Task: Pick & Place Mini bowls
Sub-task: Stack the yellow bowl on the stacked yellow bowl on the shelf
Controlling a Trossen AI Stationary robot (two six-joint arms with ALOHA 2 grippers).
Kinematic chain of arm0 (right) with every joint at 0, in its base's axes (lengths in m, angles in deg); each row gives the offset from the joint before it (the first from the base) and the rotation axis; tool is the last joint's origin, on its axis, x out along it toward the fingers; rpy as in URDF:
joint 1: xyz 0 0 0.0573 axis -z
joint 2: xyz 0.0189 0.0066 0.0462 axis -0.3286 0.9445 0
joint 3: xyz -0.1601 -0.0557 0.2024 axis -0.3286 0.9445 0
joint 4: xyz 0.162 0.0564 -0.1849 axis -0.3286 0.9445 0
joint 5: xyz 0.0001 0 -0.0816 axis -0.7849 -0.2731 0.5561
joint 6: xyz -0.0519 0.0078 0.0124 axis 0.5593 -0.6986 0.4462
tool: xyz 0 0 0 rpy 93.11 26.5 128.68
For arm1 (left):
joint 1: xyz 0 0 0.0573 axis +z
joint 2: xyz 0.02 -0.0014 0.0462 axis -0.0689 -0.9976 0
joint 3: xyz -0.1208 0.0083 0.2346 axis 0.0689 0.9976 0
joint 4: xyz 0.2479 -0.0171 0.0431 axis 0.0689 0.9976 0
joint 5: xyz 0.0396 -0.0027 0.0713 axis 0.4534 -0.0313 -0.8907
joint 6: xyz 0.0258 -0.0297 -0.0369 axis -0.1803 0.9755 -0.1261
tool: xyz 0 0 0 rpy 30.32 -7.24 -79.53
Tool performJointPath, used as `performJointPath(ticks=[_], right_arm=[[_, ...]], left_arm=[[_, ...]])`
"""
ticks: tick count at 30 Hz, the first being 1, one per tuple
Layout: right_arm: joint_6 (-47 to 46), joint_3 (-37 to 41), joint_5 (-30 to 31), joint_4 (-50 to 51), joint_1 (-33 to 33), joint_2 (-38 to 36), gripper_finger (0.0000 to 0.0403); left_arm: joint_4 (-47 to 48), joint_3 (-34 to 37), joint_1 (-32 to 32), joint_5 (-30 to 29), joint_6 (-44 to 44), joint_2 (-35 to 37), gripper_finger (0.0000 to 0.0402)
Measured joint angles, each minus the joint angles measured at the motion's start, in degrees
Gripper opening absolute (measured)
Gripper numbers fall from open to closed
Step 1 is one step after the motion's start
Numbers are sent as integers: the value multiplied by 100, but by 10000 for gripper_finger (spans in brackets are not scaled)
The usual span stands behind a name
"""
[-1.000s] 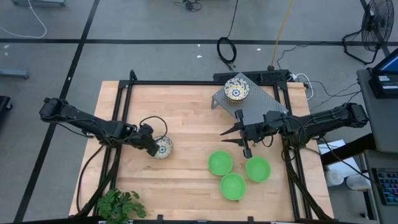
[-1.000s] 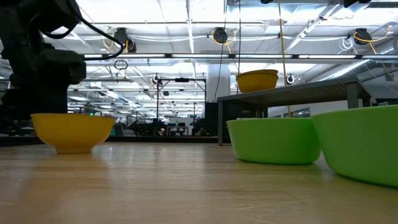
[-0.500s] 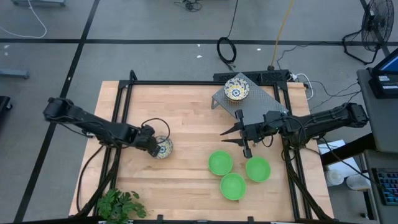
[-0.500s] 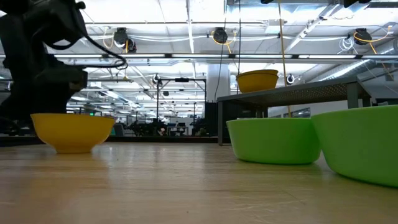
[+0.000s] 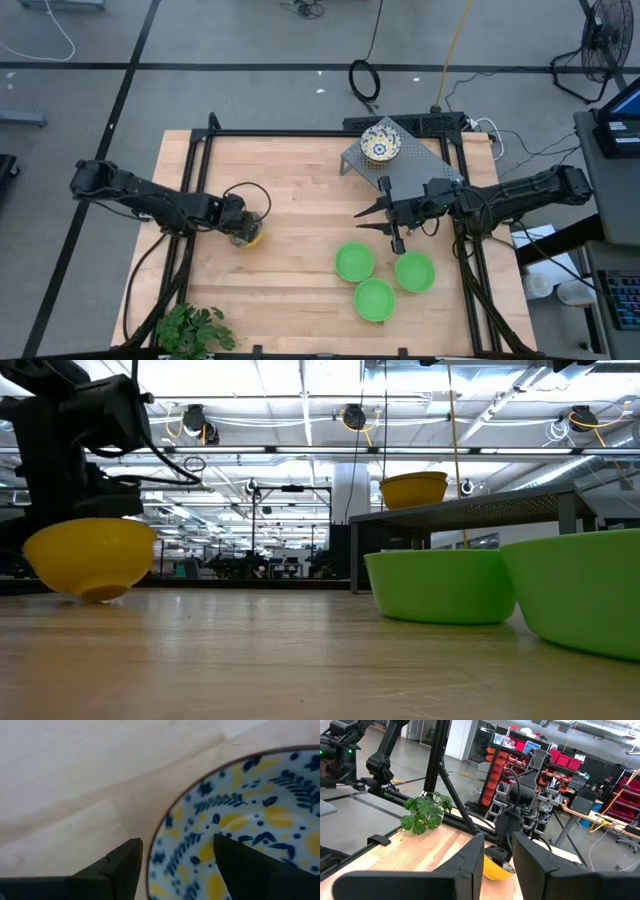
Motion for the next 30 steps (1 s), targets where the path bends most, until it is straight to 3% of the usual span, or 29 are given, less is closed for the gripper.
performJointPath(ticks=[8, 18, 30], right_arm=[[0, -2, 0, 0, 0, 0, 86], [0, -2, 0, 0, 0, 0, 86], [-105, -2, 0, 0, 0, 0, 86]], left_arm=[[137, -56, 116, -38, -77, -7, 243], [886, -498, 112, -564, 11, -9, 243], [769, -619, 30, -435, -285, -9, 243]])
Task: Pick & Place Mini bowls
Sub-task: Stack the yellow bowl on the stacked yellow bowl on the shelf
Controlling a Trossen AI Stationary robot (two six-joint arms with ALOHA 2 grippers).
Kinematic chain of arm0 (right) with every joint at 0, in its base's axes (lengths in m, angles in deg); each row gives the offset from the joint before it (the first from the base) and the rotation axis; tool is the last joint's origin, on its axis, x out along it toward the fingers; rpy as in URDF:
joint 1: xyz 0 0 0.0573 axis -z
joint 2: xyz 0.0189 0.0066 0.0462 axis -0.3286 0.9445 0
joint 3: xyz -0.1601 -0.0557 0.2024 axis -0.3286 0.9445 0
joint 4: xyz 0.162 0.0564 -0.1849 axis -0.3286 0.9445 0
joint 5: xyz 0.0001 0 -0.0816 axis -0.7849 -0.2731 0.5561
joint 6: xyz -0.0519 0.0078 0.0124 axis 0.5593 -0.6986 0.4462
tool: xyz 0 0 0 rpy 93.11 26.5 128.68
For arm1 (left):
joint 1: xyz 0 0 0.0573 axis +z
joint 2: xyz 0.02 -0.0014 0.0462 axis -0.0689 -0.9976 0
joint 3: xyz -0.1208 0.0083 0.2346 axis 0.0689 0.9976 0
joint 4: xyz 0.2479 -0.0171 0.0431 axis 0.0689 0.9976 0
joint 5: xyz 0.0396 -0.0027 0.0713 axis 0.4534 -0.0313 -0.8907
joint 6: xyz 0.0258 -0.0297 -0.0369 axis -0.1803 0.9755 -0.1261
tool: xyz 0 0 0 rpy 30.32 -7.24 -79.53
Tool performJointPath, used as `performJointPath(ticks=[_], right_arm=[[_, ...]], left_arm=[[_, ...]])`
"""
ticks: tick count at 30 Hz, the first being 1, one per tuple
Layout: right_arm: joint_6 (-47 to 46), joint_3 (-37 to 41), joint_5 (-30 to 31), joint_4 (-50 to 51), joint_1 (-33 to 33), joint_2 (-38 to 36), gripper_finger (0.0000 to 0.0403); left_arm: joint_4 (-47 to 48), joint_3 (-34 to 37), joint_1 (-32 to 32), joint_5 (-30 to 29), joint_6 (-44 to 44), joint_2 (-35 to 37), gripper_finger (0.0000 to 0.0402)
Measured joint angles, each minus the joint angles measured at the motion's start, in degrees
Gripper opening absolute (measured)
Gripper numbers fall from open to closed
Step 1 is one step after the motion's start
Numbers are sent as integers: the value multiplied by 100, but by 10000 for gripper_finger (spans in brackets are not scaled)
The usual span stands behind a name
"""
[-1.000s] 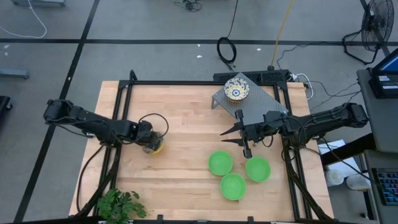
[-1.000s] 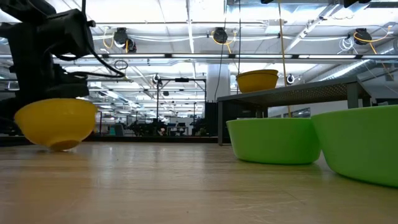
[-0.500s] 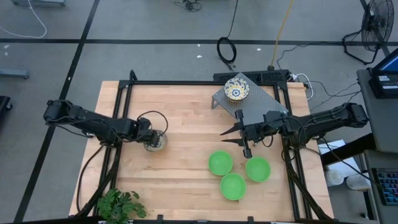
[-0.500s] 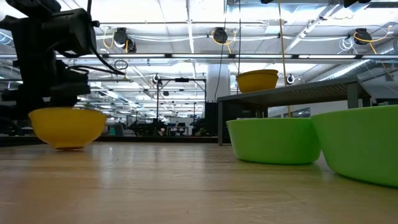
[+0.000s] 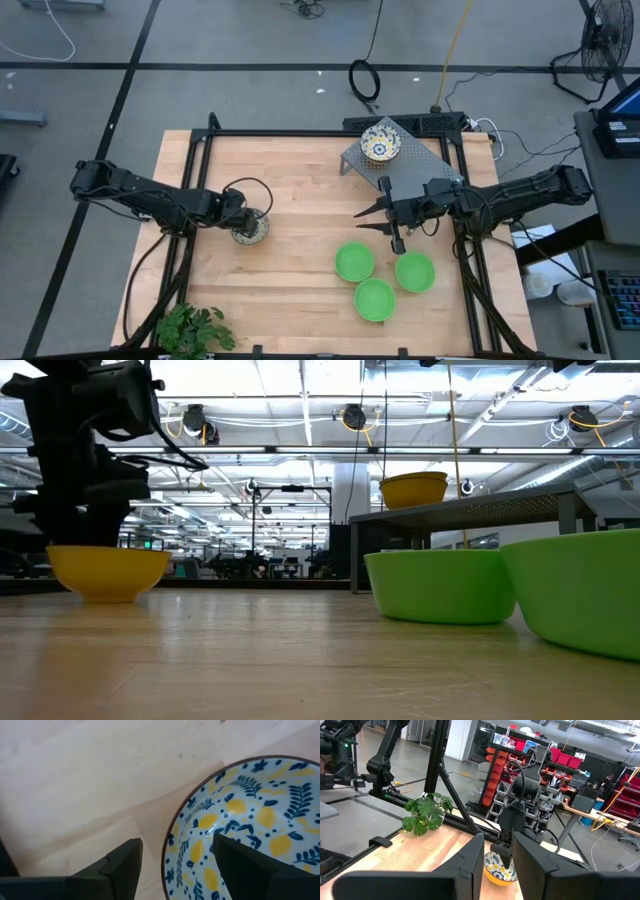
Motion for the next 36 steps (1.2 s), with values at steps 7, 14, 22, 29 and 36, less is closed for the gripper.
performJointPath(ticks=[7, 14, 22, 29, 36], right_arm=[[4, 0, 0, 0, 0, 0, 86], [13, 0, 0, 2, 0, 0, 86], [15, 0, -1, 2, 0, 0, 86], [16, 0, 0, 2, 0, 0, 86], [17, 0, 0, 2, 0, 0, 86]], left_arm=[[-9, 0, -145, 7, -154, 0, 243], [-77, 0, -208, -64, -604, 2, 243], [-488, 0, -127, 183, 111, 2, 243], [-1165, -2, -218, 422, -80, 2, 243], [-571, 2, -218, 438, 434, 2, 243]])
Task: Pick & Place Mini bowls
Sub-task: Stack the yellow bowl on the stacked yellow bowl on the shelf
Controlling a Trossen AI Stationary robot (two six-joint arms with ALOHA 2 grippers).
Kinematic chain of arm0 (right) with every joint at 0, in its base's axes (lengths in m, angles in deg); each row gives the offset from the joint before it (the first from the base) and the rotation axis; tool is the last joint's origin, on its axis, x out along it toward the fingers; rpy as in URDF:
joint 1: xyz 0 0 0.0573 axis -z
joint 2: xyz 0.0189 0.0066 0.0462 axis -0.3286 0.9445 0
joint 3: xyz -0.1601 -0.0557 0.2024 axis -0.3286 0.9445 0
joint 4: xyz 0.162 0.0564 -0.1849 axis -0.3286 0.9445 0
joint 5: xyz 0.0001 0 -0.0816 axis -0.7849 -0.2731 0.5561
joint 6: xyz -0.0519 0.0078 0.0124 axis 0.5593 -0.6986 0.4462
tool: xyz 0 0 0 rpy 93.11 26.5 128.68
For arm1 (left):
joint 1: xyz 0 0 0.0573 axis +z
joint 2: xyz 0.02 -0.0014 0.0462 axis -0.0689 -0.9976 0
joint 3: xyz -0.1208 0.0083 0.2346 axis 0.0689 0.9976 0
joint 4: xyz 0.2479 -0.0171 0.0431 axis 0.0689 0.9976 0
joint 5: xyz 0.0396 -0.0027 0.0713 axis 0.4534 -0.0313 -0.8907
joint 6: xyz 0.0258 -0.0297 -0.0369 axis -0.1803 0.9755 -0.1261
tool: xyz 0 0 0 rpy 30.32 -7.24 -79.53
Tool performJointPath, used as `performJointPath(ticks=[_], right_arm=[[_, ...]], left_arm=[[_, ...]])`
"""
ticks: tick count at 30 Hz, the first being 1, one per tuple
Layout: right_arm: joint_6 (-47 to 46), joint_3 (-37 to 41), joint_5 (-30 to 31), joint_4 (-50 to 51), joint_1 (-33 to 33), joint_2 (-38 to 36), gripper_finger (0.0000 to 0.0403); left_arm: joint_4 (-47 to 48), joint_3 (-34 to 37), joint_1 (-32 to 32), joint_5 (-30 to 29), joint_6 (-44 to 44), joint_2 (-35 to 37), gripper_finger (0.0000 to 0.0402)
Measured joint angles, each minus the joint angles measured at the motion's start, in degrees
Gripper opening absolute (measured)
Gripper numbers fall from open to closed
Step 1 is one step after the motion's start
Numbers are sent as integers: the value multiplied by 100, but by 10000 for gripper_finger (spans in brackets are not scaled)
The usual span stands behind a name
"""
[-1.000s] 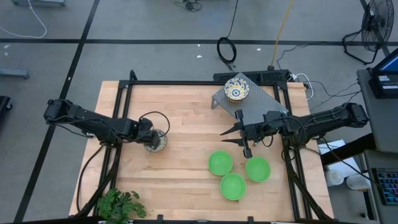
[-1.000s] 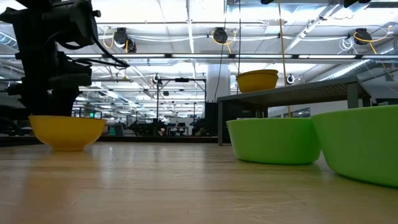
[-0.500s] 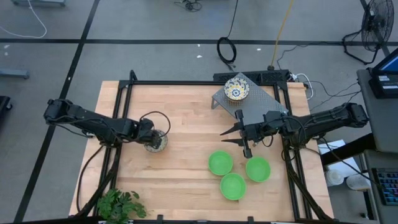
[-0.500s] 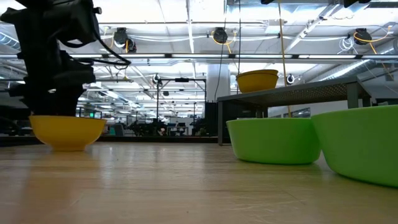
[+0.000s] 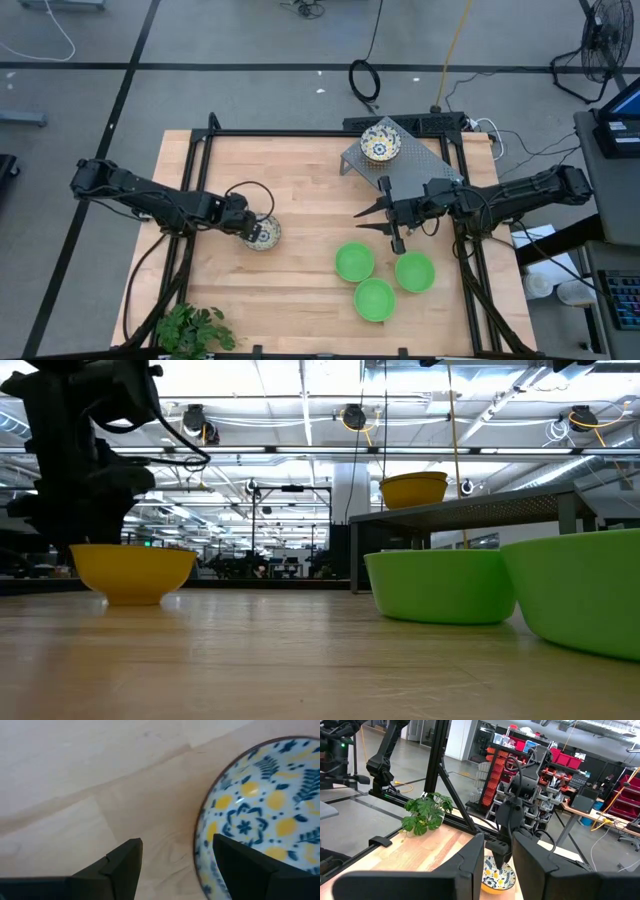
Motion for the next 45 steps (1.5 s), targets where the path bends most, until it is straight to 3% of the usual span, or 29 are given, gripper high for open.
performJointPath(ticks=[45], right_arm=[[-7, 0, 0, 85, 0, 0, 86]], left_arm=[[-618, 126, 4, -23, -904, 0, 243]])
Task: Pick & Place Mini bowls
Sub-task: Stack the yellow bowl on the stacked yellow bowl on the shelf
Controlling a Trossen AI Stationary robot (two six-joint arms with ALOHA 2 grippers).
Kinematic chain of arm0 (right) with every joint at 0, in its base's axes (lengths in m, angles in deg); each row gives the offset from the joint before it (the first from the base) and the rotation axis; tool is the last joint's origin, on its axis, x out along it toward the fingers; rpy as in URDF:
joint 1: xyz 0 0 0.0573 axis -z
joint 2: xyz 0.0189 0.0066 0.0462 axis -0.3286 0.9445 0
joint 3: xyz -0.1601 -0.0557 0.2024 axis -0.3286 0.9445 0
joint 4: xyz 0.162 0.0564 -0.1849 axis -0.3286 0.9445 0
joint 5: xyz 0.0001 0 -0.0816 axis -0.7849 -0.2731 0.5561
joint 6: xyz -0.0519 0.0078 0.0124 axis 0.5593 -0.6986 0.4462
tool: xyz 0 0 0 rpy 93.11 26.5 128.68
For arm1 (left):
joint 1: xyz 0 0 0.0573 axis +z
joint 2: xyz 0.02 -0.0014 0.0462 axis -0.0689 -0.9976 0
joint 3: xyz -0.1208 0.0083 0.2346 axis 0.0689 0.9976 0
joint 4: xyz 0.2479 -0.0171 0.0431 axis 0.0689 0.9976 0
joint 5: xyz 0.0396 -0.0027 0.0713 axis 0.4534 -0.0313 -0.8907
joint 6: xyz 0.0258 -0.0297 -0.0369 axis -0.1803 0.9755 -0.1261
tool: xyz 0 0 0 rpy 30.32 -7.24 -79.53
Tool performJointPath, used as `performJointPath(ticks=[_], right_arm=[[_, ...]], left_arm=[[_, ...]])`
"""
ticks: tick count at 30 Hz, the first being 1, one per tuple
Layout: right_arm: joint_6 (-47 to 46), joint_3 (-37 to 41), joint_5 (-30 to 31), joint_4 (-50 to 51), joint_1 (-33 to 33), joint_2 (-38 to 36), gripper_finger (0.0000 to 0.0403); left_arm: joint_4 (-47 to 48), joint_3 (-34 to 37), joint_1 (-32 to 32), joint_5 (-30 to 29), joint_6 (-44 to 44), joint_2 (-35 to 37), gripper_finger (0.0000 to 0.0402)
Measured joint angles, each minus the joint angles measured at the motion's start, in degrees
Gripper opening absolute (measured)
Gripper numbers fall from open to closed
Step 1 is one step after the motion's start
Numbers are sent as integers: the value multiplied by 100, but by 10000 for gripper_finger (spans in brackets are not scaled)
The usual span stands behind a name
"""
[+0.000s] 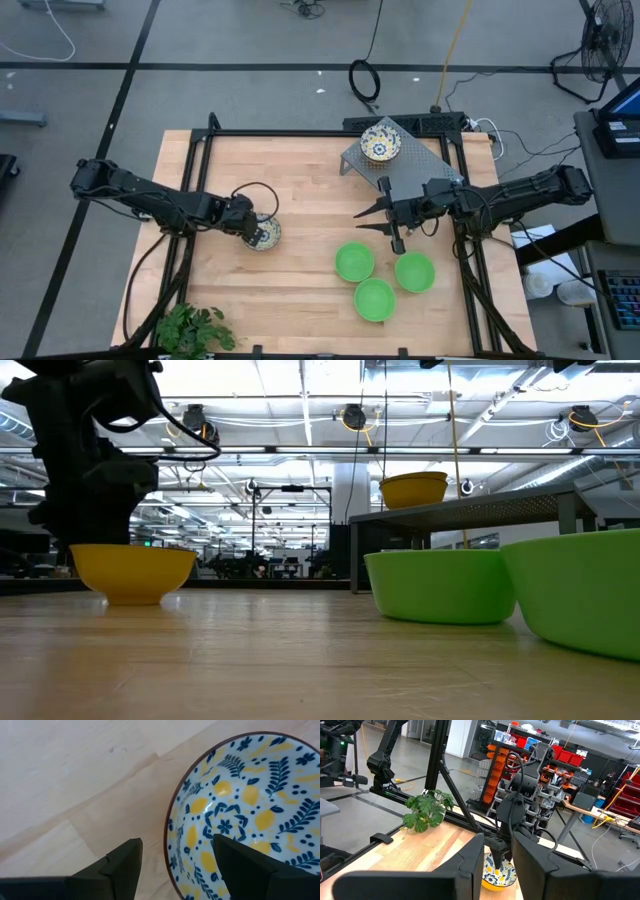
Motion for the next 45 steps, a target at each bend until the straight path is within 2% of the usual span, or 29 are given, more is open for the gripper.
performJointPath(ticks=[15, 22, 27, 32, 38, 45], right_arm=[[-2, 0, 0, 0, 0, 0, 86], [2, 0, 0, -1, 2, 0, 86], [4, 0, -1, 0, 2, 0, 86], [-3, 0, 0, 0, 2, 0, 86], [2, 0, 0, 0, 2, 0, 86], [2, 0, 0, 15, 2, 0, 86]], left_arm=[[-155, 0, 0, 83, -294, 0, 243], [-155, 2, 0, -377, -960, 0, 243], [-171, 2, 0, -920, -1433, 0, 243], [-191, 2, 0, -1263, -1617, 0, 243], [-193, 2, 0, -1152, -1359, 0, 243], [-228, 2, 2, -435, -734, 0, 243]])
